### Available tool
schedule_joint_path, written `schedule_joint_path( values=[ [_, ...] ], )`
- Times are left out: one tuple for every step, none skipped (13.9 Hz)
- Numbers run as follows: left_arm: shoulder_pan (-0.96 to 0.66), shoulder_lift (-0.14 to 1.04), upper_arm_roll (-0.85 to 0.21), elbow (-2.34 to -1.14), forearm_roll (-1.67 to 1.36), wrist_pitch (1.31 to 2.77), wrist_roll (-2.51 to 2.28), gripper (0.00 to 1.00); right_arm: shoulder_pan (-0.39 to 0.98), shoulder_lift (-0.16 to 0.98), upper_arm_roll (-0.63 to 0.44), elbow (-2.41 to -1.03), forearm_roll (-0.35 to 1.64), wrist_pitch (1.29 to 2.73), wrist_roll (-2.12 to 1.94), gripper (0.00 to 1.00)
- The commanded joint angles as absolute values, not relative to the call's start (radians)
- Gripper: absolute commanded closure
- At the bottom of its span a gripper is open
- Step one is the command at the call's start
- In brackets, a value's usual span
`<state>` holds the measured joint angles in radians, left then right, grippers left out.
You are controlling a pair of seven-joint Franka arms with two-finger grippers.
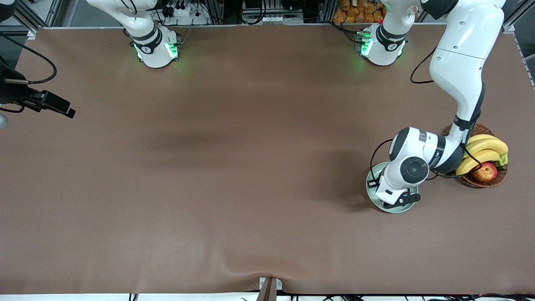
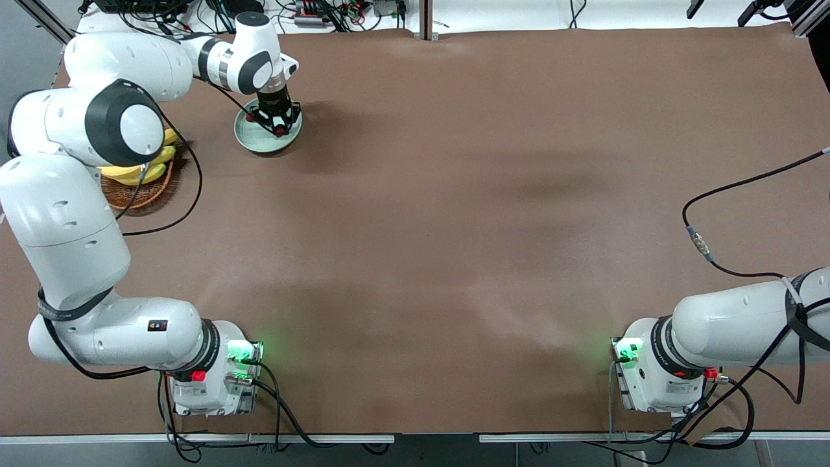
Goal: Collect all strawberries into plate
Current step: 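Carry the third strawberry onto the plate and open the left gripper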
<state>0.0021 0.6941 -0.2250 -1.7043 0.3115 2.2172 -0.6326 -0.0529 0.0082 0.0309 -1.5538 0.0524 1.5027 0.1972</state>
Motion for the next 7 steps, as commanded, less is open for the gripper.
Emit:
schedule_joint_path(
  values=[
    [0.012, 0.693, -0.230, -1.709, 0.336, 2.232, -0.624, 0.09, -0.066, 0.014, 0.041, -1.540, 0.054, 1.489, 0.189, 0.00],
    [0.012, 0.689, -0.230, -1.707, 0.336, 2.232, -0.624, 0.00, -0.066, 0.014, 0.041, -1.540, 0.054, 1.489, 0.189, 0.00],
    [0.012, 0.681, -0.232, -1.707, 0.334, 2.230, -0.626, 0.00, -0.064, 0.014, 0.041, -1.540, 0.054, 1.489, 0.189, 0.00],
    [0.012, 0.666, -0.232, -1.707, 0.334, 2.229, -0.627, 0.00, -0.066, 0.014, 0.041, -1.540, 0.054, 1.489, 0.189, 0.00],
    [0.012, 0.641, -0.232, -1.706, 0.334, 2.226, -0.627, 0.00, -0.067, 0.014, 0.041, -1.540, 0.054, 1.489, 0.187, 0.00],
    [0.012, 0.608, -0.235, -1.706, 0.331, 2.218, -0.627, 0.00, -0.066, 0.014, 0.041, -1.540, 0.054, 1.489, 0.187, 0.00],
    [0.014, 0.565, -0.236, -1.706, 0.324, 2.201, -0.623, 0.00, -0.066, 0.014, 0.041, -1.540, 0.054, 1.489, 0.189, 0.00]
  ],
)
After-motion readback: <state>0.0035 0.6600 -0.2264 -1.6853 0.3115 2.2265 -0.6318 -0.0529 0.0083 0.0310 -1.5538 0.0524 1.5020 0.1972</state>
